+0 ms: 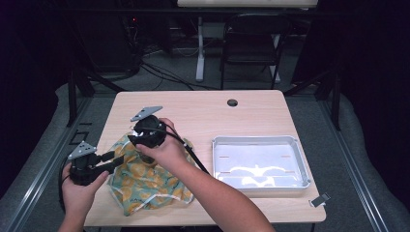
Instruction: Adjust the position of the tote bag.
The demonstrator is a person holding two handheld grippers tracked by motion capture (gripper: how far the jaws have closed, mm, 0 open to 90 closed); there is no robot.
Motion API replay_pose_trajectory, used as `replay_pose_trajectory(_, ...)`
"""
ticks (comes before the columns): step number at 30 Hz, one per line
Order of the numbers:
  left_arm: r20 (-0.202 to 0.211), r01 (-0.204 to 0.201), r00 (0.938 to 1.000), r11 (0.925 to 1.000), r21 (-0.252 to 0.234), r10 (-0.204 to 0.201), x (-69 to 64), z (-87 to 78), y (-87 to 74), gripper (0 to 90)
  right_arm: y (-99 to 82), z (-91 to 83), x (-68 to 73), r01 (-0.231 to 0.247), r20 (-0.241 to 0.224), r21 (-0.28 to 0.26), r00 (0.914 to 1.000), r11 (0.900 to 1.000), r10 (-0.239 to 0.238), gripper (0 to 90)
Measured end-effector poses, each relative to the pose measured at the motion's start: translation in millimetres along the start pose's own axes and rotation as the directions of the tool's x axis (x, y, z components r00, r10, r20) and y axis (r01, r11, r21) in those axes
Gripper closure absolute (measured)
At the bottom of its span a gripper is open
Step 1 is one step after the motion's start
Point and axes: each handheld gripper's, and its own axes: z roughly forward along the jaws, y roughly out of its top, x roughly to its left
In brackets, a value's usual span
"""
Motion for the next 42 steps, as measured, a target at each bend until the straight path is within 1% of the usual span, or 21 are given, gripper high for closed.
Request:
replay_pose_trajectory(11, 0.001, 0.000, 1.0000, 1.0000, -0.002, 0.000, 0.3, -0.9, 0.1, 54.0, 22.1, -23.0, 0.8, 0.021, -0.001, -0.014, 0.9998, 0.9997, -0.021, 58.6)
replay_pose_trajectory(17, 0.004, 0.004, 1.0000, 1.0000, -0.007, -0.004, 0.2, -1.7, 0.2, 54.1, 30.6, -32.2, 0.4, 0.017, -0.005, -0.029, 0.9998, 0.9994, -0.017, 58.6)
replay_pose_trajectory(22, 0.004, 0.002, 1.0000, 1.0000, -0.003, -0.002, 0.3, -1.2, -0.3, 54.2, 34.6, -36.2, 1.0, 0.028, -0.003, -0.027, 0.9996, 0.9993, -0.028, 58.6)
replay_pose_trajectory(25, 0.004, 0.003, 1.0000, 1.0000, -0.004, -0.003, 0.5, -1.2, -0.2, 54.3, 35.2, -36.9, 0.3, 0.027, -0.007, -0.027, 0.9996, 0.9993, -0.027, 58.7)
replay_pose_trajectory(26, 0.004, 0.003, 1.0000, 1.0000, -0.005, -0.003, 0.5, -1.1, -0.2, 54.3, 35.2, -37.2, 0.5, 0.035, -0.002, -0.030, 0.9994, 0.9989, -0.035, 60.6)
replay_pose_trajectory(27, 0.004, 0.003, 1.0000, 1.0000, -0.004, -0.003, 0.5, -0.9, -0.3, 54.3, 35.7, -38.2, 1.8, 0.051, 0.022, -0.029, 0.9985, 0.9983, -0.050, 60.8)
replay_pose_trajectory(28, 0.005, 0.004, 1.0000, 1.0000, -0.005, -0.004, 0.4, -0.6, -0.4, 54.3, 35.5, -37.5, 1.1, 0.044, 0.005, -0.028, 0.9990, 0.9986, -0.044, 60.8)
replay_pose_trajectory(30, 0.010, 0.009, 0.9999, 1.0000, -0.004, -0.009, -0.9, 2.1, -0.7, 54.3, 34.7, -35.4, 0.9, 0.034, -0.008, -0.028, 0.9994, 0.9990, -0.034, 60.8)
replay_pose_trajectory(31, 0.010, 0.003, 0.9999, 1.0000, 0.002, -0.003, -1.7, 3.4, -0.8, 54.3, 32.0, -31.5, 2.1, 0.032, -0.015, -0.022, 0.9994, 0.9993, -0.032, 60.9)
replay_pose_trajectory(32, 0.014, -0.002, 0.9999, 0.9999, 0.010, 0.002, -3.1, 4.9, -1.0, 54.3, 29.4, -27.7, 3.3, 0.042, -0.018, -0.012, 0.9990, 0.9991, -0.042, 60.9)
replay_pose_trajectory(34, 0.014, -0.011, 0.9998, 0.9998, 0.015, 0.011, -4.9, 7.3, -1.8, 54.3, 21.1, -15.4, 6.0, 0.056, -0.021, 0.025, 0.9983, 0.9981, -0.055, 61.0)
replay_pose_trajectory(37, 0.016, -0.009, 0.9998, 0.9998, 0.015, 0.009, -4.2, 8.1, -2.7, 54.5, 11.2, -4.2, 5.6, 0.064, -0.028, 0.030, 0.9976, 0.9975, -0.063, 61.0)
replay_pose_trajectory(39, 0.017, -0.011, 0.9998, 0.9997, 0.020, 0.011, -3.5, 9.6, -3.5, 54.5, 3.5, 3.6, 0.8, 0.036, -0.031, 0.043, 0.9989, 0.9984, -0.035, 61.0)
replay_pose_trajectory(41, 0.020, -0.009, 0.9998, 0.9997, 0.023, 0.009, -3.3, 11.0, -4.1, 54.5, -1.6, 7.8, -3.7, 0.023, -0.030, 0.056, 0.9993, 0.9982, -0.021, 61.1)
replay_pose_trajectory(42, 0.019, -0.012, 0.9997, 0.9996, 0.024, 0.011, -3.3, 11.2, -4.1, 54.5, -4.8, 10.3, -5.1, 0.024, -0.025, 0.056, 0.9994, 0.9981, -0.022, 61.1)
